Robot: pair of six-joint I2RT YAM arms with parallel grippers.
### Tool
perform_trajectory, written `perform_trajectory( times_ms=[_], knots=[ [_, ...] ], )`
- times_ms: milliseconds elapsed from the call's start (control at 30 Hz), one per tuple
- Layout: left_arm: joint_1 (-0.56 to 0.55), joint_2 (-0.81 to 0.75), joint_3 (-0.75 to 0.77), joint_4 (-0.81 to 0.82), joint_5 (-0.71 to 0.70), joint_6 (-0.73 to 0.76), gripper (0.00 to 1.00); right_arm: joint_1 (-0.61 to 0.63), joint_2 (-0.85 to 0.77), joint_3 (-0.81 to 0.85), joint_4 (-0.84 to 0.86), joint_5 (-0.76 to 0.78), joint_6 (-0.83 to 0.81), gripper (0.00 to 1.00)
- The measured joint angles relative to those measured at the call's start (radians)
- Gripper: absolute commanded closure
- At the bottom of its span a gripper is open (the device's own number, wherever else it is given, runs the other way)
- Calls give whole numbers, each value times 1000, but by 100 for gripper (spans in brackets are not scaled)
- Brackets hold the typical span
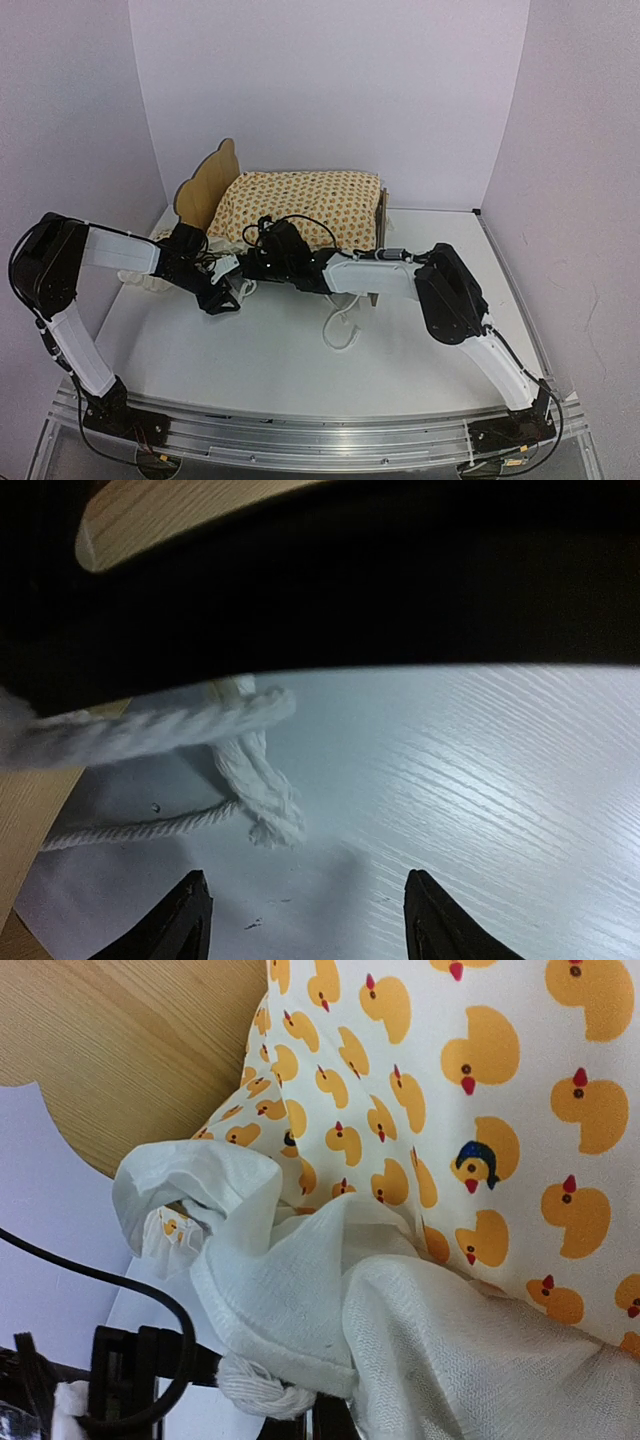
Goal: Set up the pet bed
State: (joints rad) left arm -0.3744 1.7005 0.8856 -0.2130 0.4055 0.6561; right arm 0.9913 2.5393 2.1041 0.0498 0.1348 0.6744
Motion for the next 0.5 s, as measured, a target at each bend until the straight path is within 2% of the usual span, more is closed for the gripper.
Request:
perform_trajectory(
  times_ms=[67, 133, 200, 267, 400, 500],
  knots=[
    [-2, 12, 0, 20, -20, -11, 38, 0, 0, 0, 7, 0, 0, 100],
    [-3, 22, 0, 34, -27, -22, 47, 1, 0, 0, 11, 3, 3, 100],
    [-4, 33, 0, 48, -25, -48, 52, 1, 0, 0, 17, 10, 7, 100],
    [-5, 40, 0, 73, -21, -91, 51, -2, 0, -4, 30, 22, 20, 100],
    [23, 42, -8, 164, 19, -208, 44, -4, 0, -24, 66, 26, 63, 100],
    [58, 42, -27, 225, 42, -229, 47, 4, 0, -28, 70, 26, 83, 100]
  ],
)
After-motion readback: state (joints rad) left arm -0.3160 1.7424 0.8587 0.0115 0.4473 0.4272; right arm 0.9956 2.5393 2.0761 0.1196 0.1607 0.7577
